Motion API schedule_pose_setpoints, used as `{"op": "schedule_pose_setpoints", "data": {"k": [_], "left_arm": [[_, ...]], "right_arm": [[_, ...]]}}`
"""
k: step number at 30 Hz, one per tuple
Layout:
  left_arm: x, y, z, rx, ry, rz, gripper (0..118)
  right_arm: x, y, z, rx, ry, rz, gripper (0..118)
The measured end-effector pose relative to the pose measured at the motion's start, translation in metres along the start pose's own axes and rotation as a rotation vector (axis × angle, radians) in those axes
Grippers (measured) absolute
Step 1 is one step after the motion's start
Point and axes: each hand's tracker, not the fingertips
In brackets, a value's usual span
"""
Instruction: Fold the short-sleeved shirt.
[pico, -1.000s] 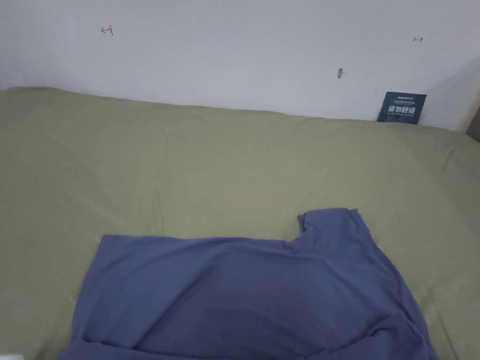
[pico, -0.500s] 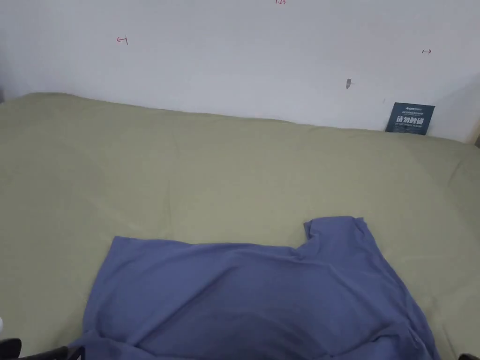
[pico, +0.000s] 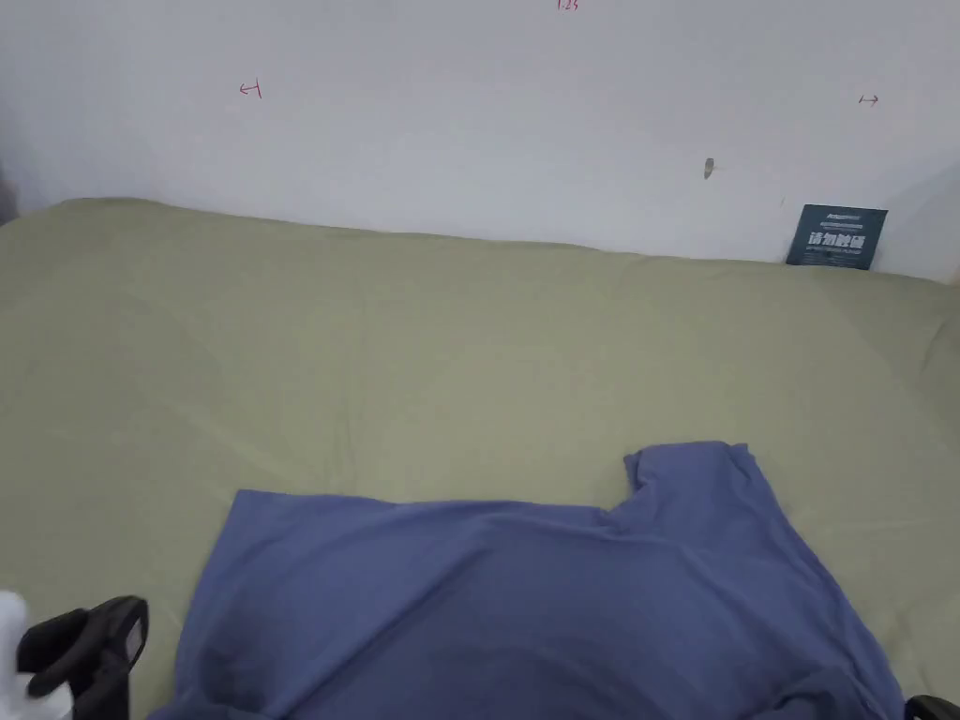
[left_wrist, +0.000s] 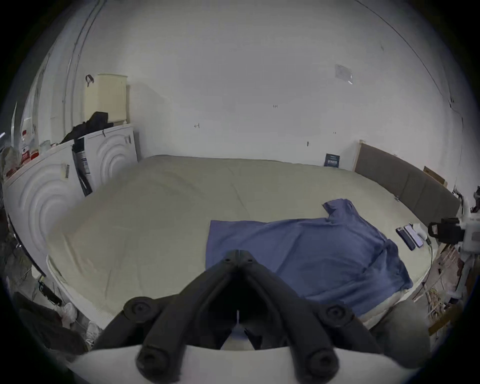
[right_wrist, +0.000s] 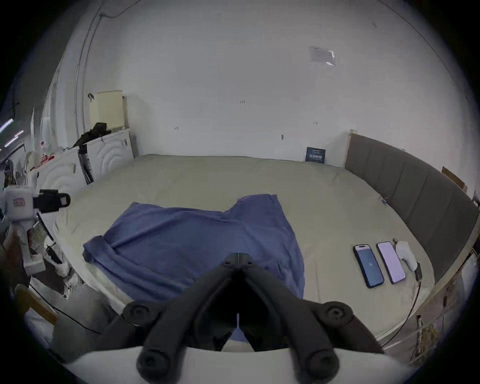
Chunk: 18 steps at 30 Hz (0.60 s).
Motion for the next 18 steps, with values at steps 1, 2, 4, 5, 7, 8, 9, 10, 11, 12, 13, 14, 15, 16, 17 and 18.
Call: {"op": "schedule_pose_setpoints", "data": {"k": [1,2,4,5,7,8,9,10,11,12,13,14,15,16,17,18], "left_arm": [[-0.003,0.009,-0.015,-0.011,-0.004,-0.001,0],[-0.007,0.020,-0.035,-0.019,-0.021,-0.007,0],[-0.015,0.045,-0.093,-0.093,-0.065,0.004,24],[-0.021,0.055,-0.121,-0.117,-0.071,0.034,64],[-0.034,0.070,-0.192,-0.194,-0.039,0.093,99],[-0.033,0.073,-0.214,-0.220,-0.052,0.116,99],[-0.035,0.075,-0.246,-0.288,-0.043,0.106,99],[-0.037,0.072,-0.277,-0.360,-0.019,0.096,99],[-0.037,0.067,-0.300,-0.437,-0.009,0.084,98],[-0.036,0.059,-0.323,-0.483,0.036,0.063,98],[-0.037,0.051,-0.342,-0.556,0.063,0.052,97],[-0.037,0.045,-0.358,-0.639,0.091,0.034,91],[-0.034,0.036,-0.367,-0.679,0.145,0.037,78],[-0.028,0.031,-0.368,-0.697,0.112,0.039,78],[-0.027,0.030,-0.361,-0.648,0.106,0.028,78],[-0.025,0.034,-0.355,-0.631,0.108,0.027,75]], "right_arm": [[0.001,0.003,-0.003,-0.001,-0.004,0.006,0],[0.004,0.007,-0.007,0.002,-0.005,0.009,0],[0.010,0.016,-0.016,0.006,-0.006,0.001,0],[0.010,0.018,-0.018,0.012,-0.006,0.001,0],[0.015,0.025,-0.026,0.020,-0.007,0.003,0],[0.017,0.027,-0.029,0.018,-0.008,0.006,0],[0.018,0.027,-0.032,0.015,-0.018,0.010,0],[0.023,0.029,-0.037,0.009,-0.020,0.011,0],[0.027,0.030,-0.042,-0.001,-0.024,0.010,0],[0.032,0.030,-0.049,-0.015,-0.030,0.003,0],[0.037,0.031,-0.055,-0.035,-0.035,-0.004,0],[0.043,0.032,-0.063,-0.061,-0.035,-0.014,0],[0.051,0.036,-0.076,-0.091,-0.033,-0.024,0],[0.059,0.040,-0.088,-0.106,-0.025,-0.019,0],[0.067,0.047,-0.103,-0.127,-0.009,-0.008,0],[0.078,0.055,-0.124,-0.156,-0.014,0.001,0]]}}
